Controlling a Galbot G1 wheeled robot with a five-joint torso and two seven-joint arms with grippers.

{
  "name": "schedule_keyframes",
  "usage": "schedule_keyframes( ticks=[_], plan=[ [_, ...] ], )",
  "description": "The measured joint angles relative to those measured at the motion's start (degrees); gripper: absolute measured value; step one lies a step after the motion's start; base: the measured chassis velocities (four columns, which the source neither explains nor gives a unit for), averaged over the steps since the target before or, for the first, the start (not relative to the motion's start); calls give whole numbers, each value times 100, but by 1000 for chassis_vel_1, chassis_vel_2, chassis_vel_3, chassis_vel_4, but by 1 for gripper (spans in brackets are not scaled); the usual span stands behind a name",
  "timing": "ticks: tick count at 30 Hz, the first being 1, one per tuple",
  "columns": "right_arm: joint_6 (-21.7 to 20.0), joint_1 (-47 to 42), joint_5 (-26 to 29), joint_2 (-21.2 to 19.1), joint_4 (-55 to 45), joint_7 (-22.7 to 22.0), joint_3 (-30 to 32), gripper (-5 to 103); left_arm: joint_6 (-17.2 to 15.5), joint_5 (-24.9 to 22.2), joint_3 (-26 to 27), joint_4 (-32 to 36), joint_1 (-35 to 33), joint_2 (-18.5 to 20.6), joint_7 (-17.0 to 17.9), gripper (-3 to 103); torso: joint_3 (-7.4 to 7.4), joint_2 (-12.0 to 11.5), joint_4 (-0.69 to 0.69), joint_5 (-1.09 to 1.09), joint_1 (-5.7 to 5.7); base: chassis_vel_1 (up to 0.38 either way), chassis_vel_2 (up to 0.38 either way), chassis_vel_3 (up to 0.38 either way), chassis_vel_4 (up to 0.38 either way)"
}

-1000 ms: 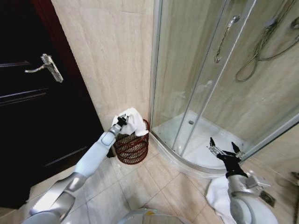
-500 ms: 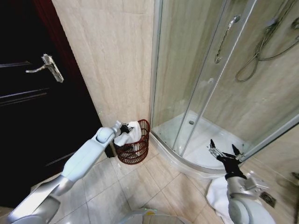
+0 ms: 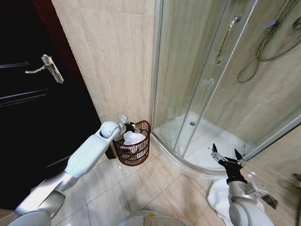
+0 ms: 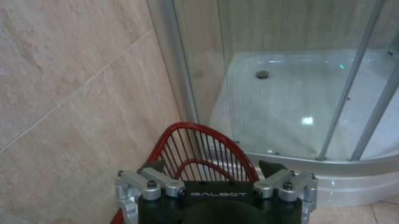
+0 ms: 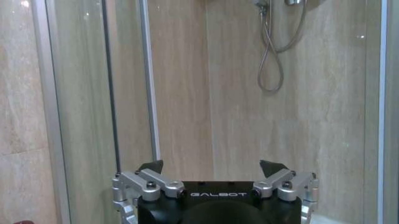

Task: Discard the used towel into the hamper.

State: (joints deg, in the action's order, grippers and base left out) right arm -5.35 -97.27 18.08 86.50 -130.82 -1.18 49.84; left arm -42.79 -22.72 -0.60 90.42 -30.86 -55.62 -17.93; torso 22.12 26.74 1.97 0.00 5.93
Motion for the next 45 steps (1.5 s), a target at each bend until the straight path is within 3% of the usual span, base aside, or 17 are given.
schedule_keyframes(
  ticks=[6, 8, 9, 11, 14, 15, 17, 19, 22, 23, 25, 28, 35, 45],
  plan=[
    [-206, 111, 63, -38, -110, -68, -42, 100, 101, -9, 89, 117, -311, 54, 844, 100, 0, 0, 0, 0, 0, 0, 0, 0, 0],
    [-335, 109, 185, -130, -214, -192, -51, 100, 899, -221, 267, 162, -592, 52, 1386, 100, 0, 0, 0, -1, 1, 0, 0, 0, 0],
    [-335, 109, 185, -130, -214, -192, -51, 100, 899, -221, 267, 162, -592, 52, 1386, 100, 0, 0, 0, -1, 1, 0, 0, 0, 0],
    [-456, 27, 385, -287, -345, -247, -12, 100, 1922, -251, 501, 207, -917, 49, 1844, 100, 0, 0, 0, 0, 0, 0, 0, 0, 0],
    [-555, -72, 509, -506, -501, -295, 72, 100, 3038, -126, 1034, 519, -1581, 1, 2380, 100, 0, 1, 1, 0, 0, 0, 0, 0, 0],
    [-555, -72, 509, -506, -501, -295, 72, 100, 3038, -126, 1034, 519, -1581, 1, 2380, 100, 0, 1, 1, 0, 0, 0, 0, 0, 0],
    [-576, -126, 503, -576, -571, -295, 100, 100, 3471, 36, 1648, 976, -2209, -149, 2532, 100, 0, 1, 0, -1, 1, 0, 0, 0, 0],
    [-591, -136, 493, -590, -600, -295, 100, 100, 3554, 116, 1920, 1228, -2535, -271, 2569, 100, -1, 1, 0, 2, 0, 0, 0, 0, 0],
    [-701, -119, 399, -596, -718, -295, 42, 100, 3744, 758, 2652, 2015, -3720, -984, 2770, 100, -1, 1, 1, -3, 0, 0, 0, 0, 0],
    [-701, -119, 399, -596, -718, -295, 42, 100, 3744, 758, 2652, 2015, -3720, -984, 2770, 100, -1, 1, 1, -3, 0, 0, 0, 0, 0],
    [-840, -73, 302, -587, -849, -297, -52, 100, 3923, 1254, 3157, 2390, -4360, -1445, 2784, 100, -1, 2, 2, 1, -1, 0, 0, 0, 0],
    [-945, -39, 174, -554, -923, -297, -122, 100, 4117, 1475, 3503, 2566, -4705, -1636, 2671, 100, -1, 1, 1, 0, 0, 0, 0, 0, 0],
    [-1181, -114, 46, -465, -1132, -280, -143, 100, 4306, 1546, 4008, 2792, -5074, -1661, 2404, 100, 0, 1, 0, 0, 0, 0, 0, 0, 0],
    [-1179, -239, -17, -340, -1230, -328, -72, 100, 4334, 1555, 4040, 2875, -5163, -1549, 2367, 100, 1, 1, 0, -1, 1, 23, -42, -29, 35]
  ],
)
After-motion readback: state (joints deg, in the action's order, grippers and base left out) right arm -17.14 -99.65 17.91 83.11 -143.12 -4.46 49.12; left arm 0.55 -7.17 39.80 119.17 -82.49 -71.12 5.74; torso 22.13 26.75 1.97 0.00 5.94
